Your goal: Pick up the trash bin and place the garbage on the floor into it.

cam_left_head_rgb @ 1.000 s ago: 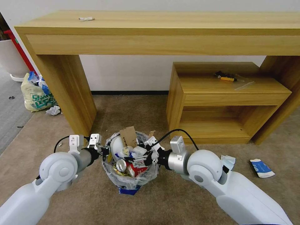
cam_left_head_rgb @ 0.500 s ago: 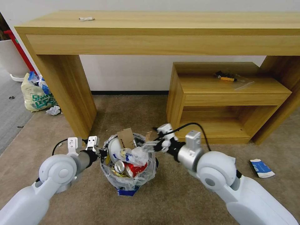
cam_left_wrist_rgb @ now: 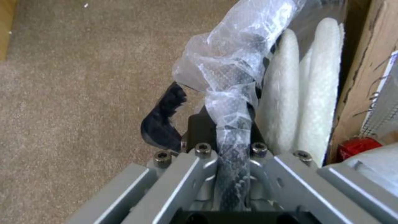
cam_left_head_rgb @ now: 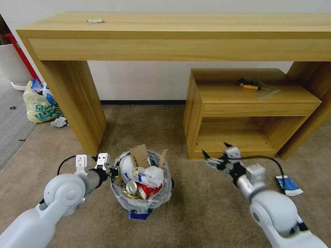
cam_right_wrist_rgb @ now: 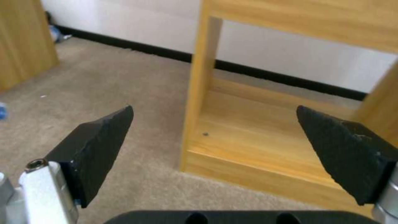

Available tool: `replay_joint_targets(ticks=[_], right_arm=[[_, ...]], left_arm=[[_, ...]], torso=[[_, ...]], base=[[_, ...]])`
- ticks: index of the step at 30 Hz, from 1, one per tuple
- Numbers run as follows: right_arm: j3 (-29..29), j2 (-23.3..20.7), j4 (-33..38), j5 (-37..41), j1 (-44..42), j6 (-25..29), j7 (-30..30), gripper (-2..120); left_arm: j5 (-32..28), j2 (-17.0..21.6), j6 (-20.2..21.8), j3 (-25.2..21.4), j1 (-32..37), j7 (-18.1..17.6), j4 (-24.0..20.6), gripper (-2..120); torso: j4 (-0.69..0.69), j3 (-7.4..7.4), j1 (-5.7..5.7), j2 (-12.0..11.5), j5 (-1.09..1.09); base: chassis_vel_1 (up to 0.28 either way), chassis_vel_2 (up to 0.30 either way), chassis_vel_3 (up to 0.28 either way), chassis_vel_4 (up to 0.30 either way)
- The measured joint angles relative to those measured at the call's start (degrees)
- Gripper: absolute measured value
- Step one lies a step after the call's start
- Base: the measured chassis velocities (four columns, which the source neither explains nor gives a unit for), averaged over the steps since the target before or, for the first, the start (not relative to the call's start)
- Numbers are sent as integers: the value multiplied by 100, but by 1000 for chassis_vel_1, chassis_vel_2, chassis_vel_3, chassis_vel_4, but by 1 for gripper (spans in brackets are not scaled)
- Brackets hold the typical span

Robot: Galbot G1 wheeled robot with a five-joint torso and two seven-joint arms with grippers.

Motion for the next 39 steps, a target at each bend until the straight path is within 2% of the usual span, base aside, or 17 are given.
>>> replay_joint_targets(ticks=[1,4,8,22,31,33,36,39], right_arm=[[0,0,0,0,0,0,0,100],[328,173,-73,-23,-418,514,-78,100],[567,327,-10,67,-708,643,-115,100],[718,427,15,218,-792,689,-301,100],[880,392,83,248,-886,598,-316,100],[917,386,93,260,-919,597,-326,100],[941,382,93,282,-943,596,-332,100],[957,380,83,334,-957,597,-335,100]], left_arm=[[0,0,0,0,0,0,0,0],[43,10,0,-15,57,23,-35,0],[95,4,0,-16,110,57,-59,0],[56,91,-1,-48,182,61,-216,0],[51,95,-1,-84,295,61,-328,0],[56,81,-1,-86,322,60,-359,0],[62,77,-1,-89,353,54,-383,0],[76,71,-1,-98,399,50,-404,0]], torso=[[0,0,0,0,0],[0,0,0,0,-1],[0,0,0,0,-2],[2,0,1,0,-2],[-1,1,1,0,3],[0,0,1,0,-5],[0,1,0,0,4],[0,0,1,0,-5]], base=[[0,0,0,0],[0,0,0,0],[0,0,0,0],[-16,-23,23,20],[-221,-194,211,213],[-262,-269,261,256],[-263,-277,271,300],[-278,-290,260,281]])
